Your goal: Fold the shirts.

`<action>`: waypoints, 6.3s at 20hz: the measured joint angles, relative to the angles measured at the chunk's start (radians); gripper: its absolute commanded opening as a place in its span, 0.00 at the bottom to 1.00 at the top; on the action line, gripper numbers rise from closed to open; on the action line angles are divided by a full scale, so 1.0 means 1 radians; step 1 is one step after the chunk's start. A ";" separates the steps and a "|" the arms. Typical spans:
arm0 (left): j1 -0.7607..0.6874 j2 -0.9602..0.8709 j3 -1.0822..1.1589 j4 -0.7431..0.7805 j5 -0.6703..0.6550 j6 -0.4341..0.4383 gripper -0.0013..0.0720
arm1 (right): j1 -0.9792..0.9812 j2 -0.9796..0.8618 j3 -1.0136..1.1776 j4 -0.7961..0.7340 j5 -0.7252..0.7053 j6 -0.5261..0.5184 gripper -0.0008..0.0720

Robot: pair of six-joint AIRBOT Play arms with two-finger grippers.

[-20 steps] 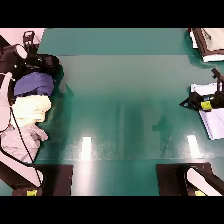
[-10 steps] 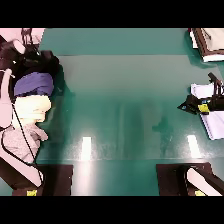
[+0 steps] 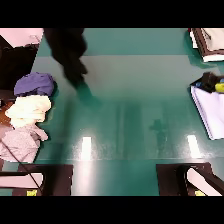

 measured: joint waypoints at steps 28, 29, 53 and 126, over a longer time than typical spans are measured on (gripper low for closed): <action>-0.128 0.144 -0.643 0.555 -0.327 -0.193 0.05 | 0.306 -0.031 -0.546 0.057 -0.089 0.007 0.53; -0.128 0.144 -0.644 0.555 -0.327 -0.193 0.05 | 0.339 -0.051 -0.585 0.082 -0.127 0.007 0.53; -0.127 0.207 -0.148 0.561 -0.322 -0.241 0.05 | 0.280 0.072 -0.046 0.122 -0.332 -0.034 0.04; 0.115 0.419 -1.586 0.254 0.177 -0.381 0.59 | -0.025 -0.277 0.023 0.029 0.056 -0.011 0.04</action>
